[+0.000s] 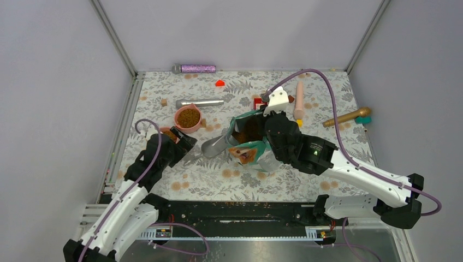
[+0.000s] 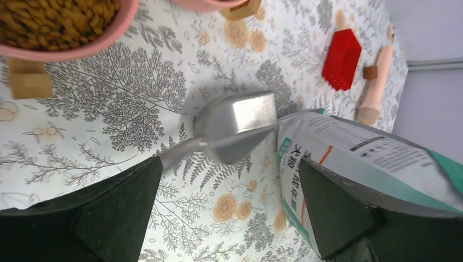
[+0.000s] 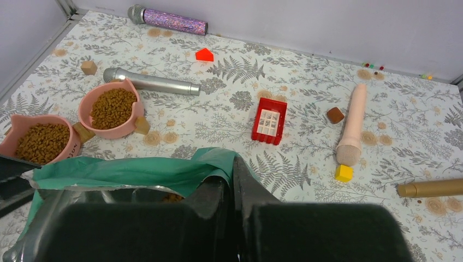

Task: Serve the pet food

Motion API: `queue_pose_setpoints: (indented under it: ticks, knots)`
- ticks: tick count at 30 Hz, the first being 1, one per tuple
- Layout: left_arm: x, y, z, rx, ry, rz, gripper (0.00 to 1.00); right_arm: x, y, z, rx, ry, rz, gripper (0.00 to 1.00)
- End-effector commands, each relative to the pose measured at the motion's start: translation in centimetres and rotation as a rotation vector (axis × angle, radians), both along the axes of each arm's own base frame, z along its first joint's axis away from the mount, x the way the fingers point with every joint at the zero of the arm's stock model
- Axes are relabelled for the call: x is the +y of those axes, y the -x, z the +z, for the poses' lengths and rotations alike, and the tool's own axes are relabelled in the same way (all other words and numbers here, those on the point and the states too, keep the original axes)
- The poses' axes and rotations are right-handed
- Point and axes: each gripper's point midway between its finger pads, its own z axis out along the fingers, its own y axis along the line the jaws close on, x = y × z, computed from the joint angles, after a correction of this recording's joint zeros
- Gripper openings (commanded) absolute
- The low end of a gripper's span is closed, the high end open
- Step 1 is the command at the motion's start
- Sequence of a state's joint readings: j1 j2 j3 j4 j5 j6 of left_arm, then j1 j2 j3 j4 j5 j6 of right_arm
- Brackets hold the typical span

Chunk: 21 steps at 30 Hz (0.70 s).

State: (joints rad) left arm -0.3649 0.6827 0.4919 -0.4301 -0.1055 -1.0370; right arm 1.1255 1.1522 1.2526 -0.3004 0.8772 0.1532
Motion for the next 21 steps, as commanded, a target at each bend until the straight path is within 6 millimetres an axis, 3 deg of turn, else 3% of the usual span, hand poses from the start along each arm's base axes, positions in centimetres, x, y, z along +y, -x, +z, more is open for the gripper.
queue_pose_setpoints:
  ticks: [1,4,6,8,12,15,18,21]
  knots:
    - [3.0,1.8,3.9,-0.01,-0.123,0.054,0.99,-1.7,0.3,2.1,-0.047,-0.064,-0.034,0.0]
    - [4.9,3.4,6.6,-0.014,-0.188,0.085,0.99,-1.8,0.5,2.1,-0.045,-0.051,-0.02,0.0]
    - [4.6,3.9,9.3,-0.07,-0.2,0.029,0.99,-1.8,0.6,2.0,-0.036,-0.041,-0.003,0.0]
    - [2.6,4.0,12.3,-0.165,-0.163,-0.099,0.99,-1.5,0.8,1.8,-0.025,-0.026,0.023,0.0]
    - [-4.6,5.1,19.5,-0.416,0.009,-0.514,0.99,-0.8,1.3,1.2,0.015,0.012,0.077,0.0]
    - [-7.3,5.3,24.1,-0.542,0.057,-0.676,0.99,-0.6,1.6,1.0,0.074,0.034,0.113,0.0]
    - [-9.0,3.8,26.2,-0.574,0.057,-0.713,0.99,0.4,2.1,0.9,0.156,0.028,0.206,0.0]
    - [-11.5,2.5,26.3,-0.552,0.031,-0.768,0.99,1.6,2.6,0.6,0.201,0.011,0.305,0.0]
